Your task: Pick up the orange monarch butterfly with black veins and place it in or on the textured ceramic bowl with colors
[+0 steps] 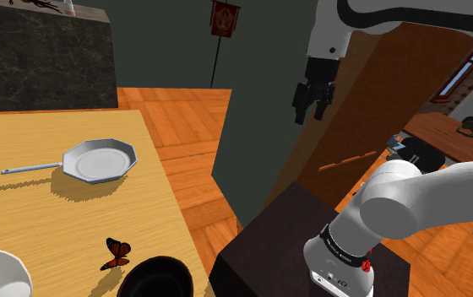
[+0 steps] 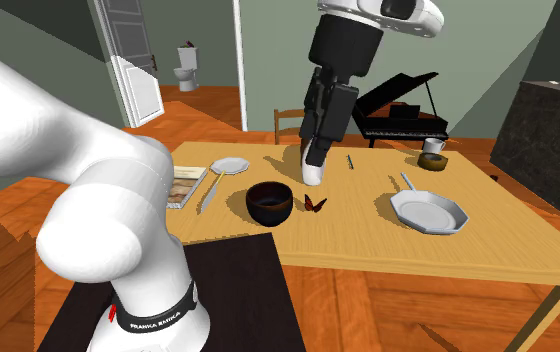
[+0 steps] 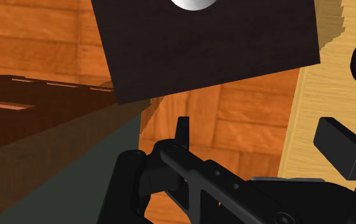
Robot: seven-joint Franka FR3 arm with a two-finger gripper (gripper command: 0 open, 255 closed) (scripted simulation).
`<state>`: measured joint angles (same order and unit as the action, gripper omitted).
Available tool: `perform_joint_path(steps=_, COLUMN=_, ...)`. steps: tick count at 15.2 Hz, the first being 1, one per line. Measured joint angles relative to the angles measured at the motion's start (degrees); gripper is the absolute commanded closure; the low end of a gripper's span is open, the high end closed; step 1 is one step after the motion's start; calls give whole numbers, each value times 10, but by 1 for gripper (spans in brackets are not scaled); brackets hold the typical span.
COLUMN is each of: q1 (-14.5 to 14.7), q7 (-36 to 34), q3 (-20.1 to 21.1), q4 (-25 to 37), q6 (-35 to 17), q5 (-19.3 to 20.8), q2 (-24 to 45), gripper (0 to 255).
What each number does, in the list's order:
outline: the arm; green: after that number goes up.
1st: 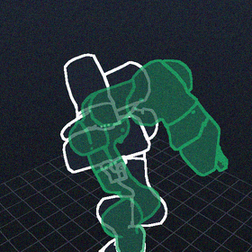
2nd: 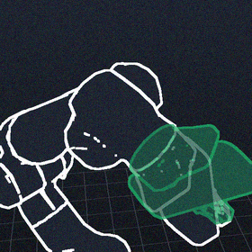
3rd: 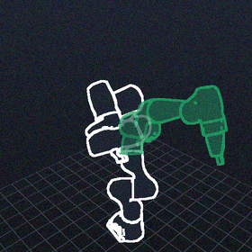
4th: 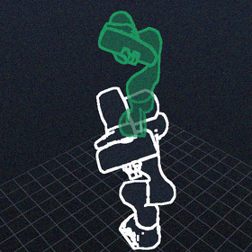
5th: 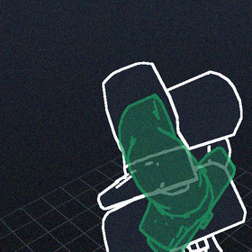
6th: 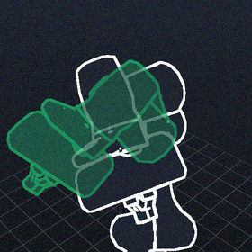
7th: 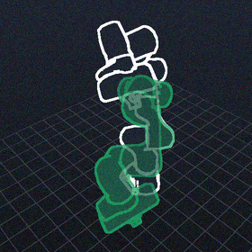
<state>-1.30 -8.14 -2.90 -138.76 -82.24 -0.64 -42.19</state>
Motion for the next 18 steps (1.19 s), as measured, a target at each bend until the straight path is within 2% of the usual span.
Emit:
perform_joint_path(steps=4, q1=8, q7=-31, q3=25, q4=-22, q6=-27, q5=-20, q2=0, gripper=0)
perform_joint_path(steps=10, q1=32, q7=-114, q3=92, q4=-80, q6=-116, q5=-73, q2=13, gripper=0)
perform_joint_path(steps=15, q1=55, q7=-188, q3=159, q4=-106, q6=-211, q5=-119, q2=65, gripper=0)
perform_joint_path(steps=18, q1=60, q7=-224, q3=190, q4=-107, q6=-266, q5=-132, q2=109, gripper=0)
